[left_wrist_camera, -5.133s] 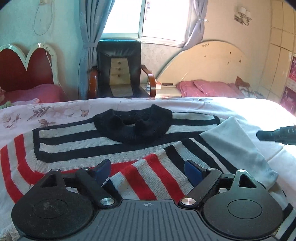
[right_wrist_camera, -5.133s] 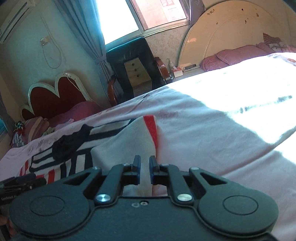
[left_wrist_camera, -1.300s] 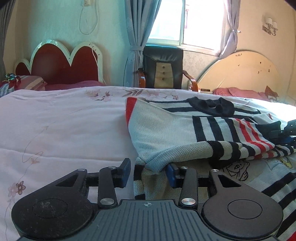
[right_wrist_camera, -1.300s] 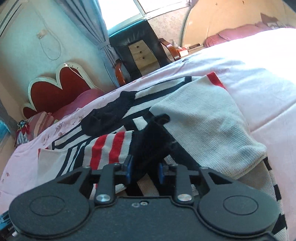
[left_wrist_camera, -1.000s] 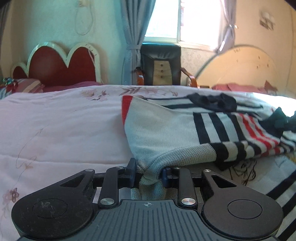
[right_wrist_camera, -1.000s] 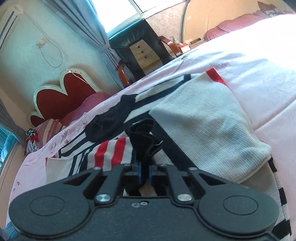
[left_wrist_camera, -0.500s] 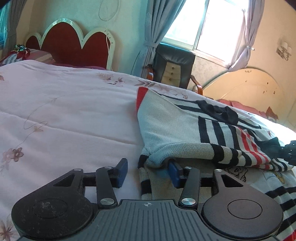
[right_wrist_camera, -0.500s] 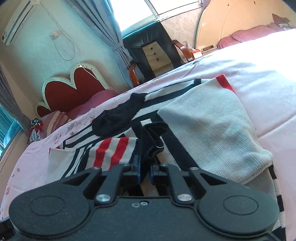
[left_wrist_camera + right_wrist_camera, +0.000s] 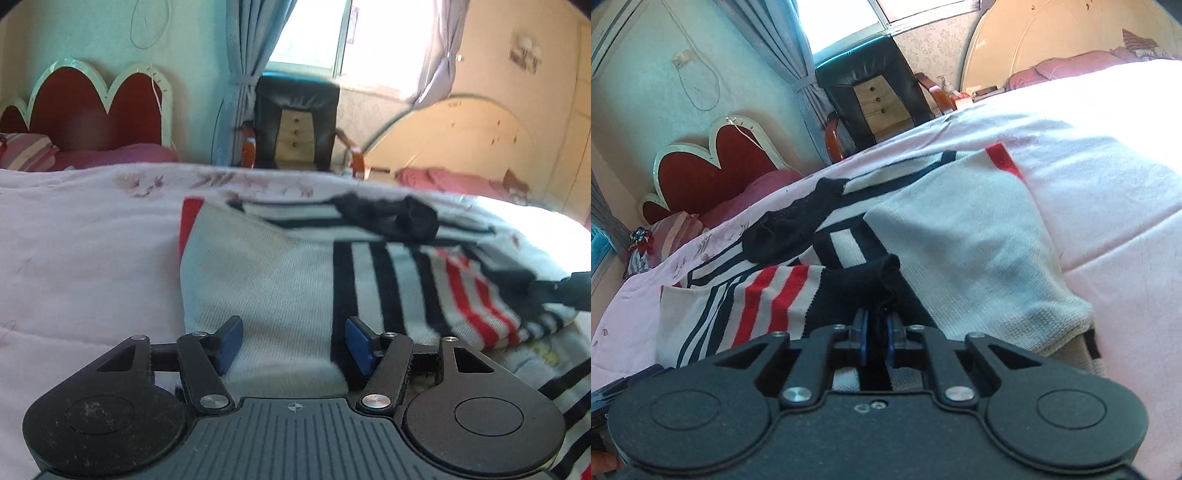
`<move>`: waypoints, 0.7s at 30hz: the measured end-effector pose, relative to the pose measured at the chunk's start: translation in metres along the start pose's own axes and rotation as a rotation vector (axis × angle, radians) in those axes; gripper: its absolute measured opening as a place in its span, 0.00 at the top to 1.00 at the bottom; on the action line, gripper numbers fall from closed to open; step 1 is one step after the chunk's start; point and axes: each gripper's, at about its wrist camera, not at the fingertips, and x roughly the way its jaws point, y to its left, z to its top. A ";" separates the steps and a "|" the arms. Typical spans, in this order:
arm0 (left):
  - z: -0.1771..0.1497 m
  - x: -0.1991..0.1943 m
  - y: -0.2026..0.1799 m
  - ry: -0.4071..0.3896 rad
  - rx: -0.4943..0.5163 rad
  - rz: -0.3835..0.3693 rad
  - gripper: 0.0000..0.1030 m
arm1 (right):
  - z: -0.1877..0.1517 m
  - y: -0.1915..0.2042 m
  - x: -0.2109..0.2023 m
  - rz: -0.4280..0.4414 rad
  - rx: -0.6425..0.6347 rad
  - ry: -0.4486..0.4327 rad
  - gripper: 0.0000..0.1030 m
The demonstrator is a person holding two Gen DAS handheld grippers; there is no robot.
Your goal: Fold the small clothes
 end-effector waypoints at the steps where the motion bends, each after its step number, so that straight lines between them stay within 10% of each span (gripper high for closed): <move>1: 0.009 -0.003 0.003 -0.037 0.001 0.005 0.41 | 0.004 0.001 -0.007 -0.002 -0.016 -0.047 0.82; 11: 0.056 0.101 0.040 0.061 0.055 0.108 0.31 | 0.049 -0.017 0.029 -0.051 -0.002 -0.078 0.83; 21: 0.045 0.041 0.033 -0.043 -0.007 0.104 0.30 | 0.035 -0.018 0.016 -0.005 -0.015 -0.029 0.71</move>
